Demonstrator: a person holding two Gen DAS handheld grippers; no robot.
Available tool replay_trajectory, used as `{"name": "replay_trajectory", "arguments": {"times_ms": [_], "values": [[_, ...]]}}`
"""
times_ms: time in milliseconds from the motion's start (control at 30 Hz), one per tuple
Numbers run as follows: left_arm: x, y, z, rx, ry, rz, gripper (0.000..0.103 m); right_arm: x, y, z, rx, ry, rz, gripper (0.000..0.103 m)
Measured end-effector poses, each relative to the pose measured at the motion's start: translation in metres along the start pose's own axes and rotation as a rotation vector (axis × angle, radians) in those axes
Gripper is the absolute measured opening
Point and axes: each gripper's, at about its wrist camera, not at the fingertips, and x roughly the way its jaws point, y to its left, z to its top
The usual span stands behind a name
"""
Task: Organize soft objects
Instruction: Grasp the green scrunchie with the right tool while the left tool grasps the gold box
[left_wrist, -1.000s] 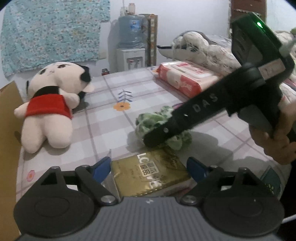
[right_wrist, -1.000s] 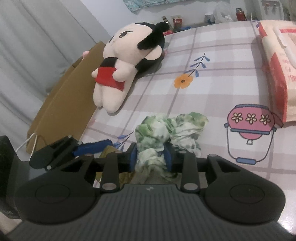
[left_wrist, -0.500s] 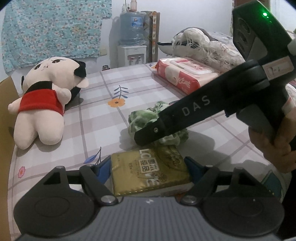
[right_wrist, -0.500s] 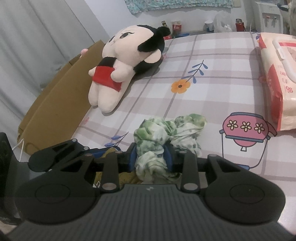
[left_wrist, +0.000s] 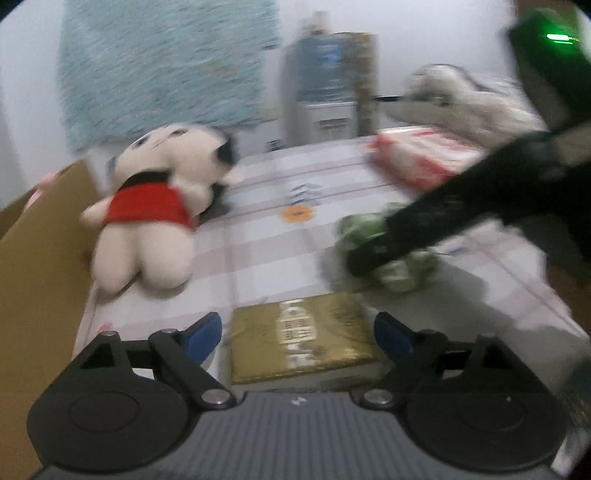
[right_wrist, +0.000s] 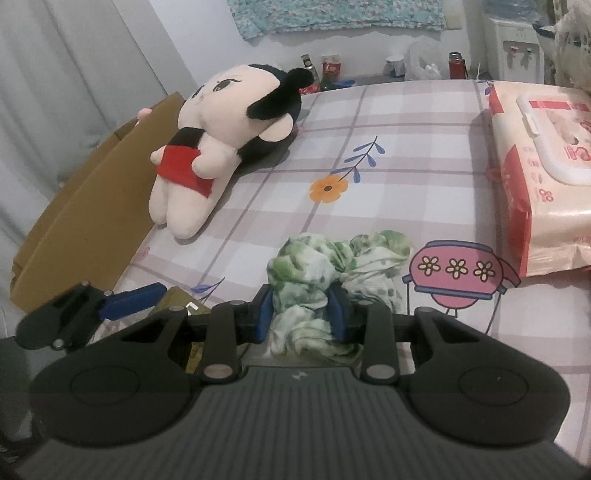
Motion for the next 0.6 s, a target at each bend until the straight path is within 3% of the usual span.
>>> {"name": "replay_trajectory", "arguments": {"times_ms": [67,167,233,367,433,600], "values": [[-0.007,-0.003,0.0,0.089,-0.025,-0.06,0.103,-0.001,-0.003,0.0,0.016,-0.001,0.012,0.031],[-0.012,-0.003,-0.003,0.142,-0.07,-0.042,0.103,-0.001,-0.007,0.001,0.049,0.001,0.031,0.031],[-0.01,0.004,-0.002,0.113,-0.064,-0.054,0.102,-0.002,-0.007,0.001,0.051,0.002,0.03,0.031],[-0.006,0.013,-0.005,0.043,0.002,-0.141,0.09,-0.003,-0.005,0.001,0.04,0.003,0.011,0.031],[-0.007,0.011,-0.011,0.043,0.03,-0.141,0.086,-0.003,-0.004,0.001,0.032,0.0,-0.005,0.032],[-0.024,0.013,-0.027,-0.089,0.072,-0.177,0.084,-0.004,-0.008,0.003,0.04,0.001,-0.007,0.032]]}}
